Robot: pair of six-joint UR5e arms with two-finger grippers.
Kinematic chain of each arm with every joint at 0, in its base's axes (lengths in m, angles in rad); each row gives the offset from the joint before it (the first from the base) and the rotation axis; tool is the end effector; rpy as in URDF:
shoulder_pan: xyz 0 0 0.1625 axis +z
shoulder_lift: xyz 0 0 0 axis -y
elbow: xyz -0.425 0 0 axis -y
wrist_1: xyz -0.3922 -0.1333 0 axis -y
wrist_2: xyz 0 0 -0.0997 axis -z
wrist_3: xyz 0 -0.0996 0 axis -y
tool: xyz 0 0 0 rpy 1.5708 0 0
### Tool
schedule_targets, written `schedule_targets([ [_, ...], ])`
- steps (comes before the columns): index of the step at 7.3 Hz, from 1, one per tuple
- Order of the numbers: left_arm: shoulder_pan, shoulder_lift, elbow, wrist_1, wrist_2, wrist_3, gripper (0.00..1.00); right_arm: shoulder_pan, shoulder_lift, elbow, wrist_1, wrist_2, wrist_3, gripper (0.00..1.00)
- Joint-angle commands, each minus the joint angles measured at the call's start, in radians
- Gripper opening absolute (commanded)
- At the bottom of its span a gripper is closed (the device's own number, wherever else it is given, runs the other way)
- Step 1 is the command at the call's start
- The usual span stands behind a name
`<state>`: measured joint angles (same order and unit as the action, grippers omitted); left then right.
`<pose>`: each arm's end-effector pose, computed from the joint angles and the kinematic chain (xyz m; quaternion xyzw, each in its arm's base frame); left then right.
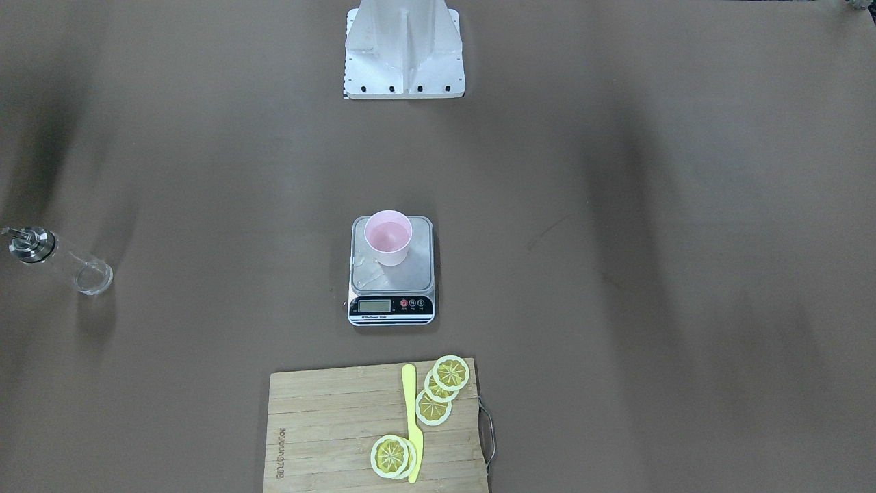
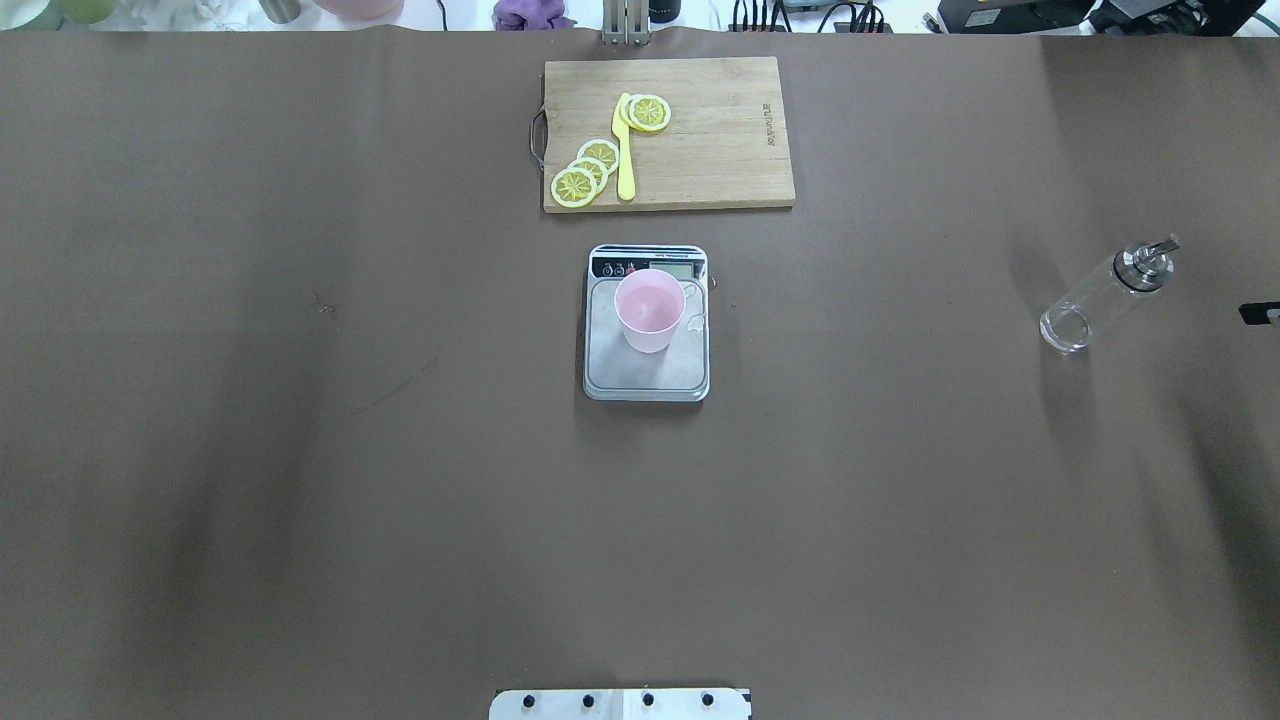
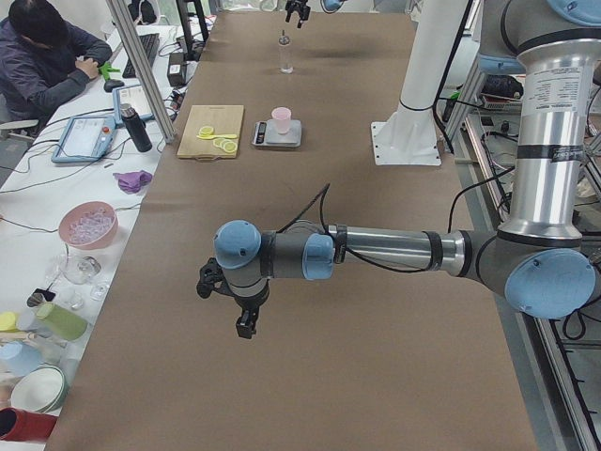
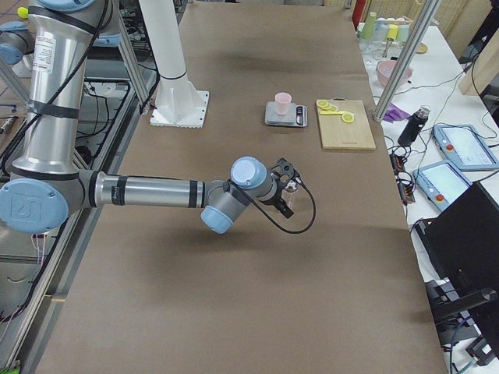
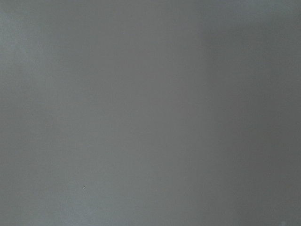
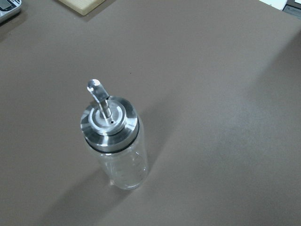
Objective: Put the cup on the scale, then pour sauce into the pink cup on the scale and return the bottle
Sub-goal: 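Move the right gripper to the glass sauce bottle's neck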
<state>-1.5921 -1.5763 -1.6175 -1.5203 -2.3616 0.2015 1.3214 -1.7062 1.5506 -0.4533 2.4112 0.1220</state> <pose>-0.0730 -0.4924 0.6369 0.0436 0.3827 0.0834 0.9191 -0.0517 -0.4425 0.6006 0.3483 -0.4334 -0.2399 0.7958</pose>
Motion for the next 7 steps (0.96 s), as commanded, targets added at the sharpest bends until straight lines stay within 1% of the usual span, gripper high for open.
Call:
schedule_targets([
  [1,0.001,0.002,-0.001,-0.006,-0.001,-0.001,0.98,-0.001,0.112,-0.217,0.193,0.048,-0.005,0.99],
  [2,0.001,0.004,-0.004,-0.006,-0.001,-0.001,0.98,-0.013,0.155,-0.313,0.278,0.045,-0.012,0.99],
  [3,0.001,0.004,-0.005,-0.006,-0.001,-0.002,0.98,-0.031,0.169,-0.395,0.392,0.046,-0.015,0.99],
  [4,0.001,0.004,-0.005,-0.004,-0.001,-0.002,0.98,-0.05,0.172,-0.414,0.45,0.046,-0.016,0.99],
  [5,0.001,0.004,-0.005,-0.006,-0.001,-0.002,0.98,-0.065,0.184,-0.415,0.464,0.046,-0.018,0.99],
  [7,0.001,0.004,-0.005,-0.006,-0.001,-0.002,0.98,-0.083,0.2,-0.454,0.51,0.045,-0.061,0.99],
])
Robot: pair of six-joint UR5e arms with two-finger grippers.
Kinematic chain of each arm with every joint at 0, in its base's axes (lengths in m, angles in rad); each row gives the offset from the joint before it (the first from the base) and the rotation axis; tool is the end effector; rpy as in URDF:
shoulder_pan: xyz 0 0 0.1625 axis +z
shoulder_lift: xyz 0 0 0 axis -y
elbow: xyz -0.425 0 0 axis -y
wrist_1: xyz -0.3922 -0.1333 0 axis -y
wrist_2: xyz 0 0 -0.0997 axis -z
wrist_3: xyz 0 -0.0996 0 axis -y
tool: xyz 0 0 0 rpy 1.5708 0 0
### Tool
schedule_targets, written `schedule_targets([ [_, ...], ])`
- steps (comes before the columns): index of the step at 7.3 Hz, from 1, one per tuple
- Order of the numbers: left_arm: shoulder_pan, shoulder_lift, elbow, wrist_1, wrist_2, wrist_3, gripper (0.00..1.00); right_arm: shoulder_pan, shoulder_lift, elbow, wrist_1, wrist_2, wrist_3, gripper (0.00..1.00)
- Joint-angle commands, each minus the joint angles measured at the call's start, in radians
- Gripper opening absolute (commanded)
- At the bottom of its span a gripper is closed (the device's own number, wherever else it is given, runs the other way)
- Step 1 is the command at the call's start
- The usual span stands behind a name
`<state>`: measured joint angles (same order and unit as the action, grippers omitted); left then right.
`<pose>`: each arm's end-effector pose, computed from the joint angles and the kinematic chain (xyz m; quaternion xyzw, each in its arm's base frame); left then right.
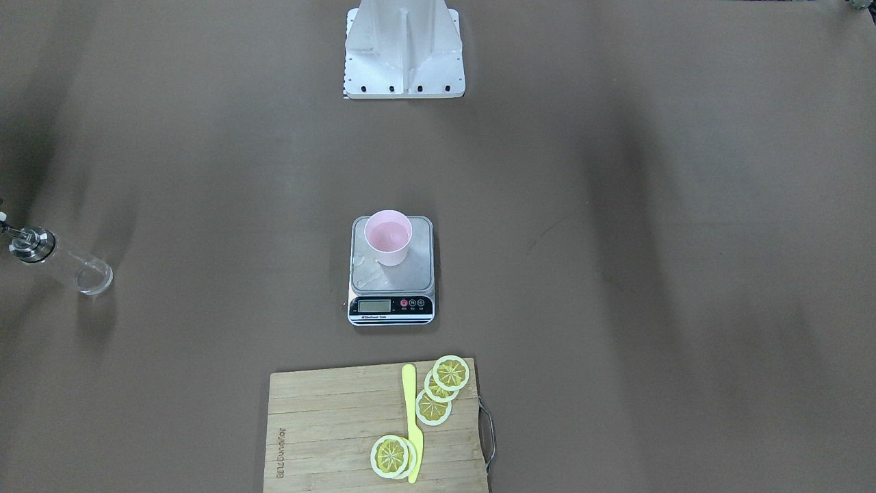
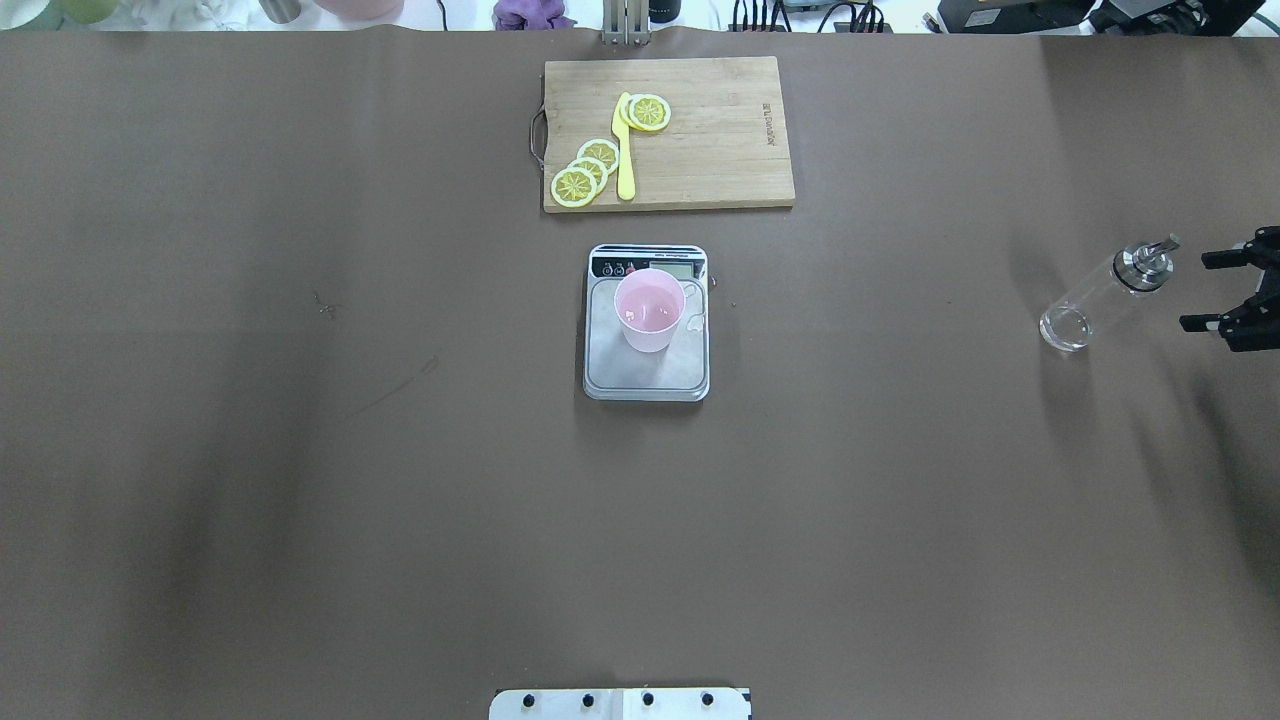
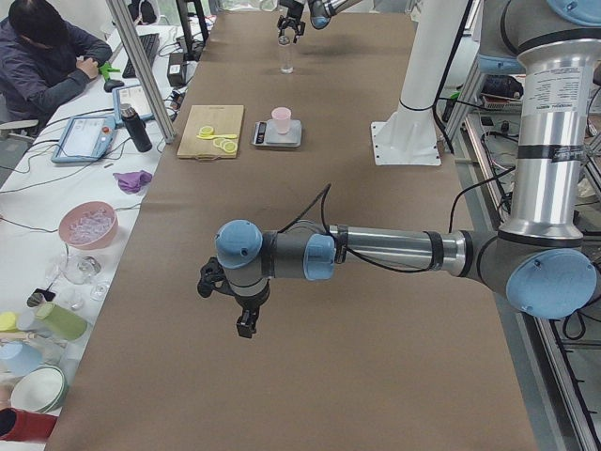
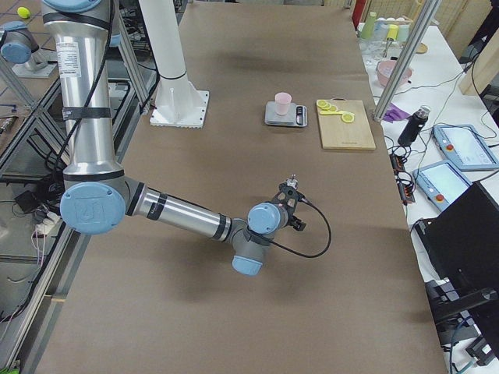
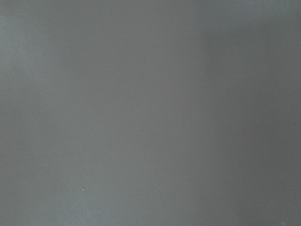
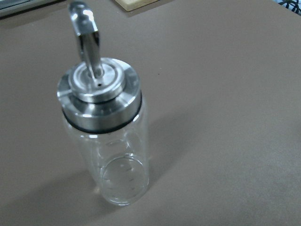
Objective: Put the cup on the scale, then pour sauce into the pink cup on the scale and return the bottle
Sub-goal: 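Move the right gripper to the glass sauce bottle's neck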
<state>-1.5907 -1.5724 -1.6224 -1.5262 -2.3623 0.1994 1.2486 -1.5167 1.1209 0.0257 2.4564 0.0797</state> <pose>-0.0722 -0.4913 0.6358 0.0461 0.3827 0.0844 0.9188 -0.0986 -0.4728 0.6679 0.4296 -0.4483 -0.3305 0.7108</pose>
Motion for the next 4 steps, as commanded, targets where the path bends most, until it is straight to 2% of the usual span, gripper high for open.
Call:
schedule_targets([
  [1,0.0,0.0,0.001,0.0,0.0,0.0,0.98,-0.021,0.016,-0.027,0.036,-0.002,-0.018,0.99],
  [4,0.0,0.0,0.001,0.001,0.0,0.0,0.98,-0.054,0.038,-0.029,0.039,-0.014,-0.018,0.99],
])
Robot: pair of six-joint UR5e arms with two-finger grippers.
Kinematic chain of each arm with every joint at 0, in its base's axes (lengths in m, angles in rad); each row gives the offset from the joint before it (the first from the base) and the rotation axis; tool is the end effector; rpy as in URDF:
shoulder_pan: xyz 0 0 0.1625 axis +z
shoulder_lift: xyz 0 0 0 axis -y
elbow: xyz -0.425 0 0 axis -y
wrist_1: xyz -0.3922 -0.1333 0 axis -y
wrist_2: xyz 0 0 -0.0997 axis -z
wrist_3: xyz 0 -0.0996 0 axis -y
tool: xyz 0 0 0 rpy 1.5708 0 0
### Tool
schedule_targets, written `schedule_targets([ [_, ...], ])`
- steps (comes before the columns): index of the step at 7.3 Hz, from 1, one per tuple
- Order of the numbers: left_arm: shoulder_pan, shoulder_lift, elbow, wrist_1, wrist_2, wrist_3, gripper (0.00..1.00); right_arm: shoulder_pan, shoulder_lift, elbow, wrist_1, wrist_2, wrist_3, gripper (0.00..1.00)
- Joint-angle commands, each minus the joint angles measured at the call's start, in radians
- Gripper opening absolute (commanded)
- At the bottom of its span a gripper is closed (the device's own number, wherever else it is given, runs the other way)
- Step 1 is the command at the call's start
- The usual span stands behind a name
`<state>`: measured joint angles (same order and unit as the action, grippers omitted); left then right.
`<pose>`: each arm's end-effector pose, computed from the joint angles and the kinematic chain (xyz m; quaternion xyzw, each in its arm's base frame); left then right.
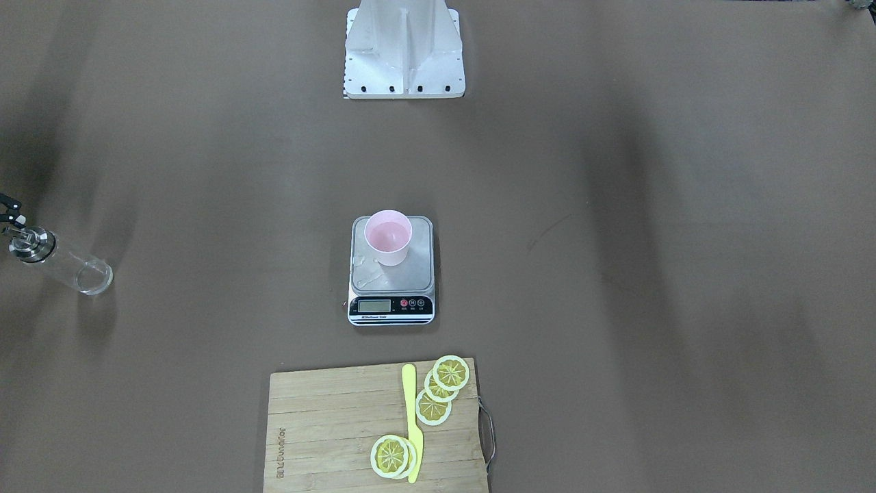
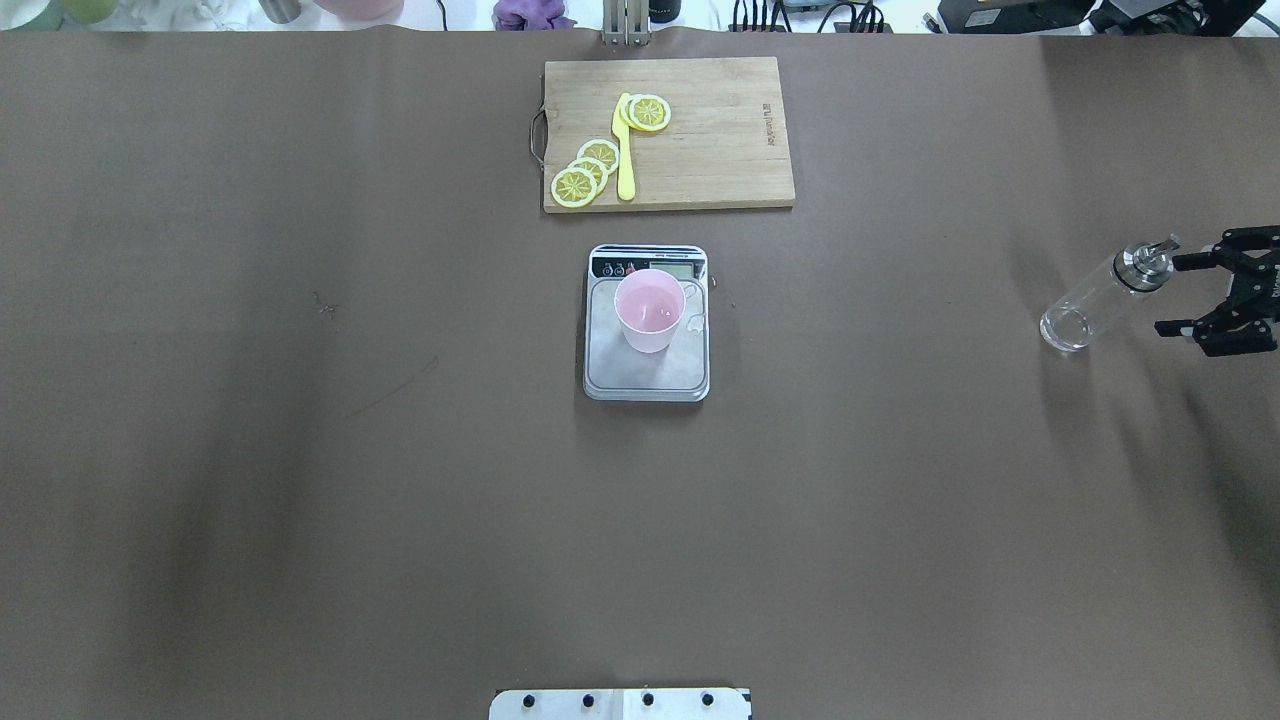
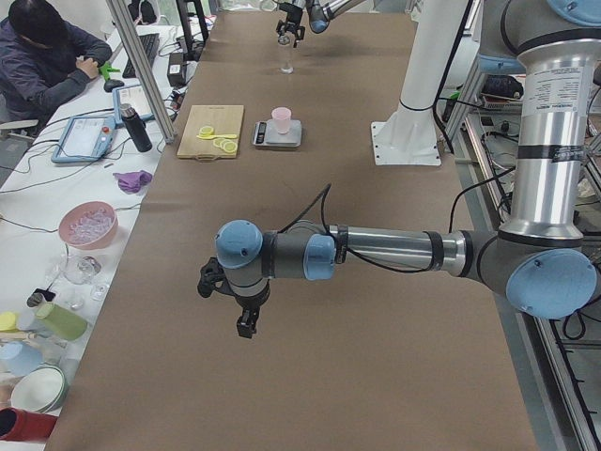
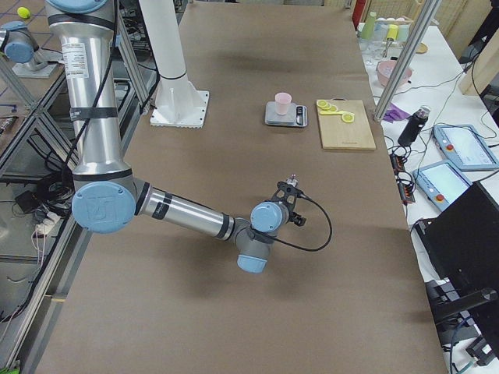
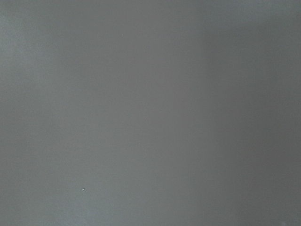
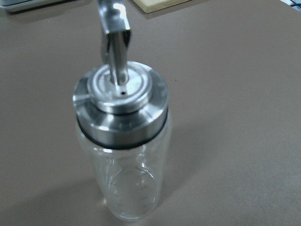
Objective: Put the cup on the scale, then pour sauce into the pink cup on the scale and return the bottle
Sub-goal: 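Move the right gripper to the glass sauce bottle's neck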
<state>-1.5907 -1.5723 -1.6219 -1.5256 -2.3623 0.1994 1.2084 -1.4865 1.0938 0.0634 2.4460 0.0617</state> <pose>-0.0722 -0.4912 0.6361 0.0456 0.3828 0.0841 0.9189 -0.1208 -0.4790 0.6624 0.4425 -0.4479 -0.3541 0.6916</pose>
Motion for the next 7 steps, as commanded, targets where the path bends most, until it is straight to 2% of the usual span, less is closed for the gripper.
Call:
schedule_targets([
  [1,0.0,0.0,0.001,-0.001,0.0,0.0,0.98,-0.021,0.015,-0.002,0.001,-0.008,0.0,0.99],
  [5,0.0,0.0,0.005,-0.001,0.0,0.0,0.98,-0.085,0.023,-0.002,0.001,-0.085,0.0,0.99],
  [7,0.0,0.0,0.007,0.001,0.0,0.0,0.98,-0.095,0.023,-0.002,0.001,-0.085,0.001,0.99],
])
